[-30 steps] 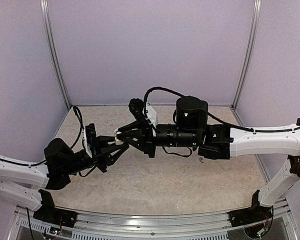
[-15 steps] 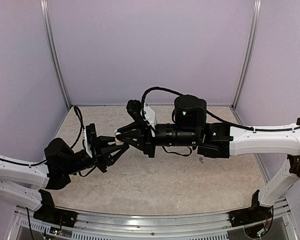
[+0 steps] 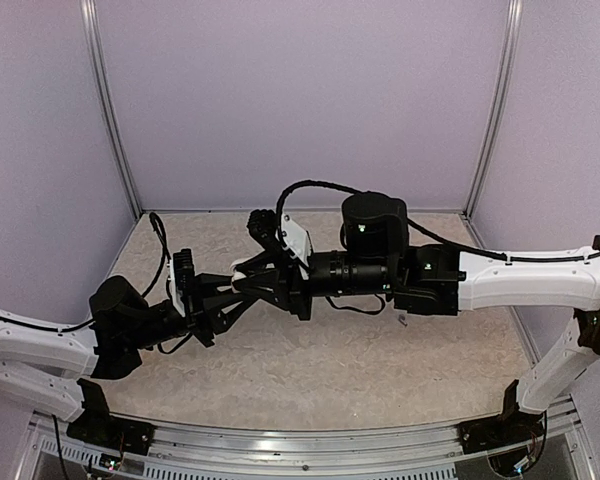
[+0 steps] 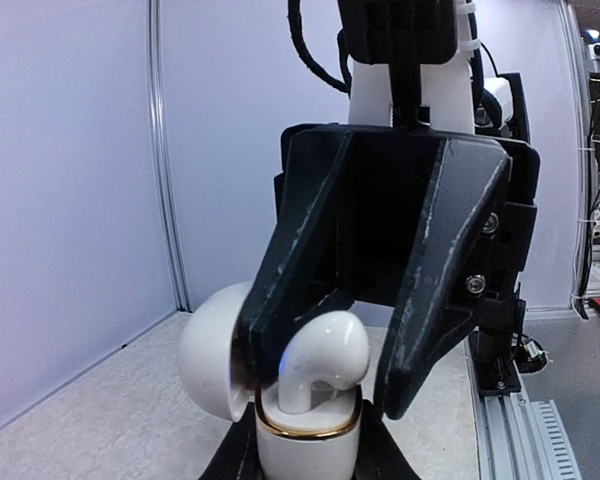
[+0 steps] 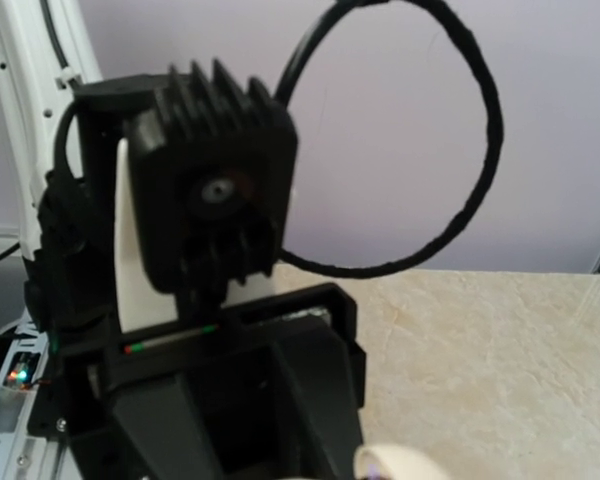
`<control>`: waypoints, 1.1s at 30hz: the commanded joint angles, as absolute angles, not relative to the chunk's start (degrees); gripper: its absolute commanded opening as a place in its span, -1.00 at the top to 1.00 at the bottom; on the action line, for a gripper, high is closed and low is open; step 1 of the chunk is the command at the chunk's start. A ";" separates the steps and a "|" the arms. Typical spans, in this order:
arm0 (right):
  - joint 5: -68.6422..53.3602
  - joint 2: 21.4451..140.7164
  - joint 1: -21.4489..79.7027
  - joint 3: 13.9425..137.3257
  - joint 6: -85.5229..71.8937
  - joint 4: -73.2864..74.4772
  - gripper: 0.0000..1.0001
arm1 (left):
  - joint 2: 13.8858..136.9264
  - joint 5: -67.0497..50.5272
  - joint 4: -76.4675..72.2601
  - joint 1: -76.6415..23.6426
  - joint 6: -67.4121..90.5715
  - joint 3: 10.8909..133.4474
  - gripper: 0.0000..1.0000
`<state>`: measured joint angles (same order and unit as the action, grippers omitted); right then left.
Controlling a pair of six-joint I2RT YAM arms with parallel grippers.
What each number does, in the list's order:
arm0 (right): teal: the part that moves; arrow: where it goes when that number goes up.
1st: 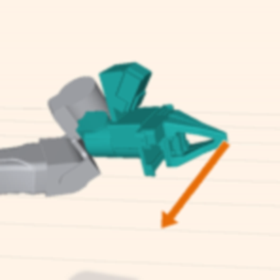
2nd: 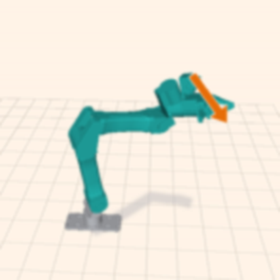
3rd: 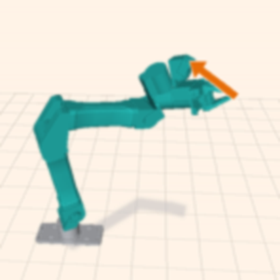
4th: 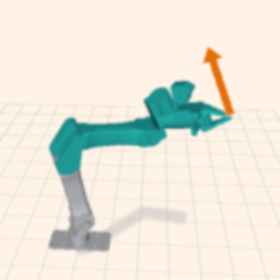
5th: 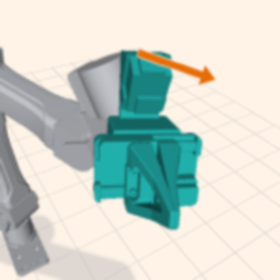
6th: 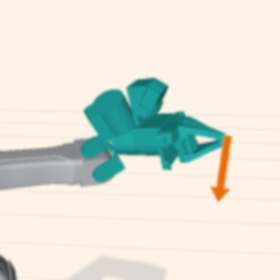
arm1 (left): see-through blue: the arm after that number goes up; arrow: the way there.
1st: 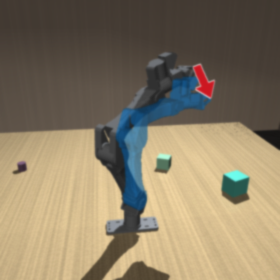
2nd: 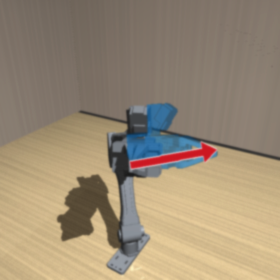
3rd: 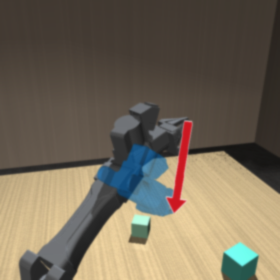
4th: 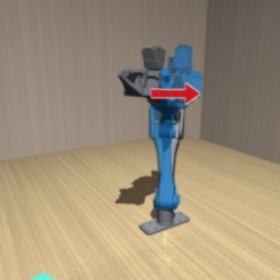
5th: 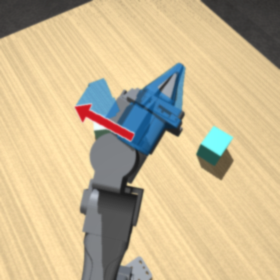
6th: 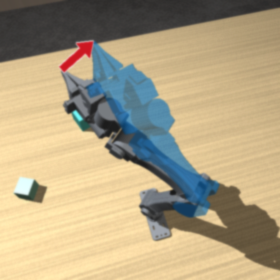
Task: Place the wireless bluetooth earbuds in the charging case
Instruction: Insert the left earbud into the left side groove of the charging case, then adjust the left earbud in the left side groove of the charging case.
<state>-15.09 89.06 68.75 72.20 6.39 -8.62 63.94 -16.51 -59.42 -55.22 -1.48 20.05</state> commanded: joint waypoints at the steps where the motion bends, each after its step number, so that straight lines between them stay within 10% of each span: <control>1: -13.66 88.84 69.17 72.06 6.48 -6.18 0.38 | 63.52 -18.02 -62.53 -55.05 -1.22 20.92 0.93; 17: -13.03 84.58 69.22 69.09 7.37 -7.33 0.18 | 64.15 -17.98 -63.35 -54.76 -0.62 20.73 0.93; 33: -16.80 82.32 69.61 67.65 7.99 -9.39 0.55 | 65.03 -17.89 -63.59 -54.57 -0.26 20.83 0.92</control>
<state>-15.29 83.83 68.84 67.90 7.73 -7.62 64.62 -17.54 -61.30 -54.78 -0.43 20.05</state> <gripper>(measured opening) 0.236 0.241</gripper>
